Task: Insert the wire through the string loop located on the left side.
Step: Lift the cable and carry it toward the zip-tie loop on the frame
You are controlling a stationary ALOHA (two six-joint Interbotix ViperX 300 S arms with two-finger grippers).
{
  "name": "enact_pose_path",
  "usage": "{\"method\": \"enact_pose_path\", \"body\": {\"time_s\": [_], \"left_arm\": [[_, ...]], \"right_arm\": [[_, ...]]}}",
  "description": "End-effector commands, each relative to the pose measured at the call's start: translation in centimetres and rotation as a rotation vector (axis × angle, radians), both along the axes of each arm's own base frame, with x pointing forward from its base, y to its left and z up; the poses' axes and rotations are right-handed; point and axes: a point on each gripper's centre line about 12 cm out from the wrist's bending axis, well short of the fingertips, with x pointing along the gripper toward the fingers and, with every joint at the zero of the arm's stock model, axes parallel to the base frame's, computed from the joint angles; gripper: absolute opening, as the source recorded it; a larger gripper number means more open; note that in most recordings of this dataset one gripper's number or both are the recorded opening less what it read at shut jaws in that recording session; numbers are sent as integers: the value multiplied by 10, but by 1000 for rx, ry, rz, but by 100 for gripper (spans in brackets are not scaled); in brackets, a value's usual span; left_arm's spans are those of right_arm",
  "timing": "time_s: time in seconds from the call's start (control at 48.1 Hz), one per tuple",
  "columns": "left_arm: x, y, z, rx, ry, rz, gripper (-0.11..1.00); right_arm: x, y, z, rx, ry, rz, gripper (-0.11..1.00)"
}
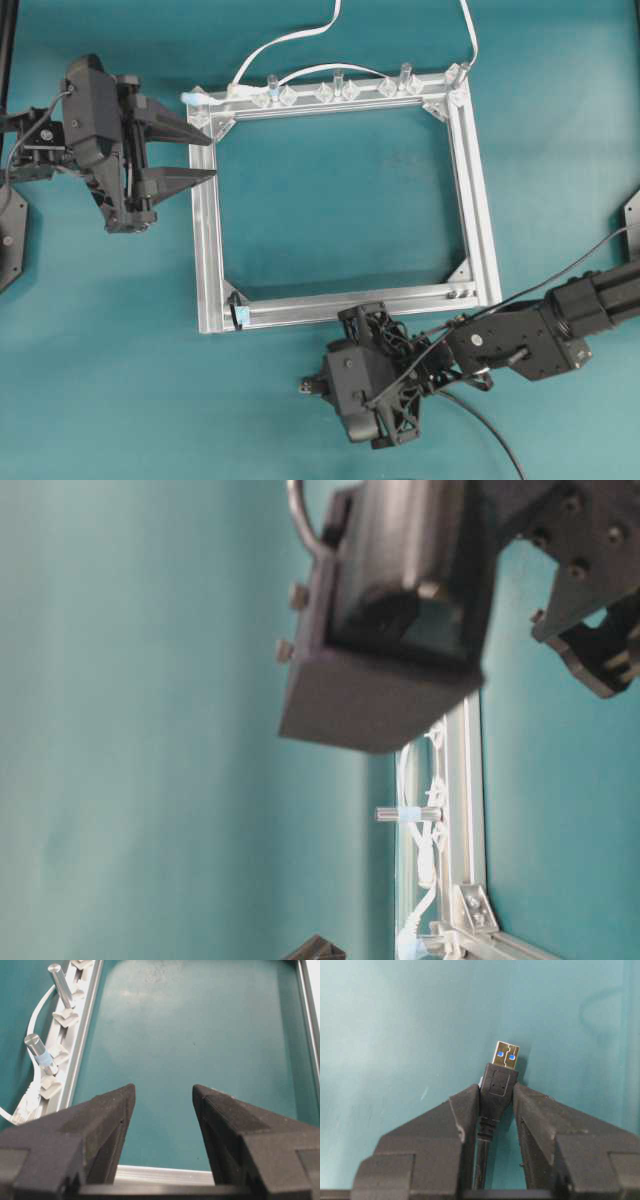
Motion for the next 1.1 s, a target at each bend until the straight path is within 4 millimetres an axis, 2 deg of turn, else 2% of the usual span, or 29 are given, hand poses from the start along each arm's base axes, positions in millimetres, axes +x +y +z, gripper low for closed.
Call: {"method": "enact_pose_path", "body": {"time_s": [0.0, 0.519, 0.727, 1.08], "left_arm": [[3, 0, 8, 11, -23, -7, 58], [4, -1, 8, 11, -21, -9, 58], [3, 0, 9, 11, -23, -7, 58], [4, -1, 8, 12, -21, -9, 58]], "right_arm": [[-3, 10, 13, -5, -27, 37, 27], [-2, 10, 28, -28, -67, 72, 27], [-2, 4, 46, -33, -89, 66, 27], [2, -19, 77, -71, -120, 37, 26]]}}
